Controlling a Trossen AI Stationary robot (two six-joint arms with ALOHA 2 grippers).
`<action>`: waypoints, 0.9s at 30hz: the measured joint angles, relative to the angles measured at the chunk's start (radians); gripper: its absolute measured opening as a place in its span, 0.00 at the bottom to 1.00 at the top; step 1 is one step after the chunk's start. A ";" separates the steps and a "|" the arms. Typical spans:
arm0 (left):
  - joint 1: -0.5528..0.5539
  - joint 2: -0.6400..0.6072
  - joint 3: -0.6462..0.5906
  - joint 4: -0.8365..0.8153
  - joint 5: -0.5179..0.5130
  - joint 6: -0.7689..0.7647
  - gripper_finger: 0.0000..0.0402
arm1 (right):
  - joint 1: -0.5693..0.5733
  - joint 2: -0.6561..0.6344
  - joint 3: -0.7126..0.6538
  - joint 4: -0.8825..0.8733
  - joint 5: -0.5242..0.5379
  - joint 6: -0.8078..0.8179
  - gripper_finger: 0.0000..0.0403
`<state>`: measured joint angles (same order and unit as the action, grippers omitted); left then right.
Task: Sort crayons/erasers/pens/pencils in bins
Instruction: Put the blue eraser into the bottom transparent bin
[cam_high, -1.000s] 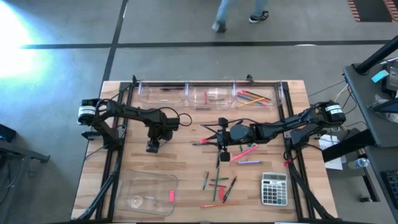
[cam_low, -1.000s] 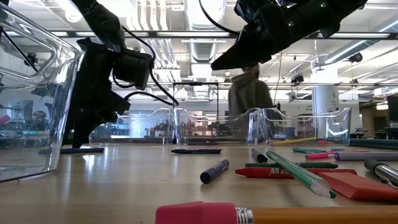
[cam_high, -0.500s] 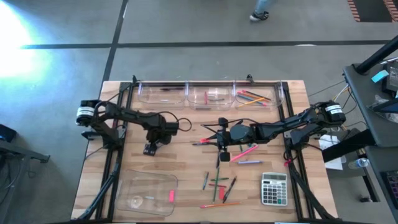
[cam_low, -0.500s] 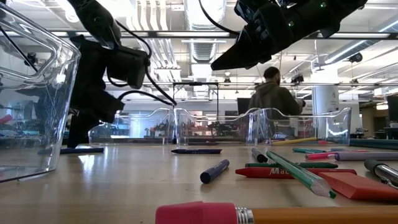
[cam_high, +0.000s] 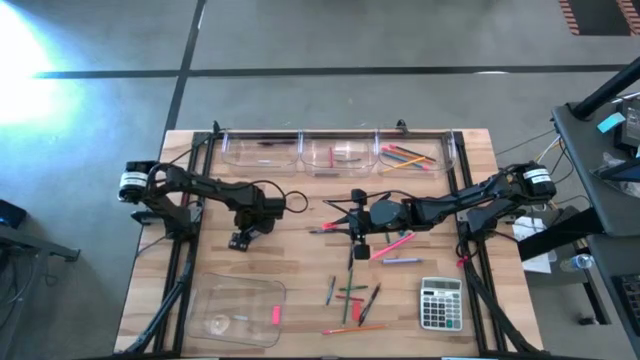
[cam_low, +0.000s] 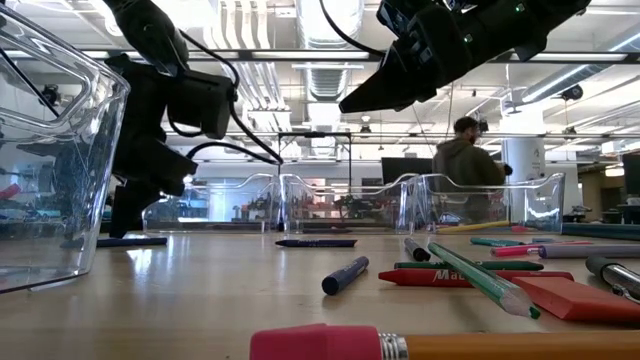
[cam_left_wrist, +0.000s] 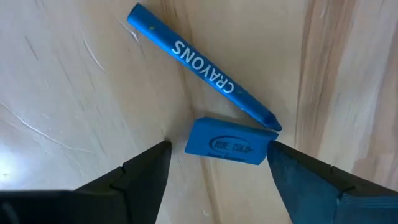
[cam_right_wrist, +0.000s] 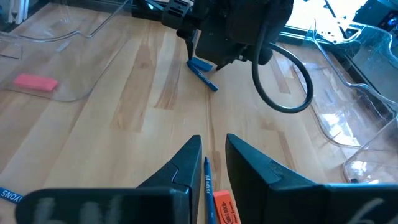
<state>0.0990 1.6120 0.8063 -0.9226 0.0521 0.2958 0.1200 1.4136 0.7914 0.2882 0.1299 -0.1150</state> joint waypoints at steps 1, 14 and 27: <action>0.000 0.000 0.000 0.002 -0.001 0.007 0.64 | 0.000 0.000 0.000 0.000 0.000 0.000 0.16; -0.009 0.000 -0.012 0.016 -0.010 0.036 0.63 | 0.000 0.000 0.000 0.000 0.000 0.000 0.16; -0.015 0.001 -0.012 0.020 0.006 0.056 0.36 | 0.000 0.000 0.000 0.000 0.000 0.000 0.16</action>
<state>0.0841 1.6131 0.7944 -0.9022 0.0583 0.3517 0.1199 1.4132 0.7914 0.2878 0.1299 -0.1154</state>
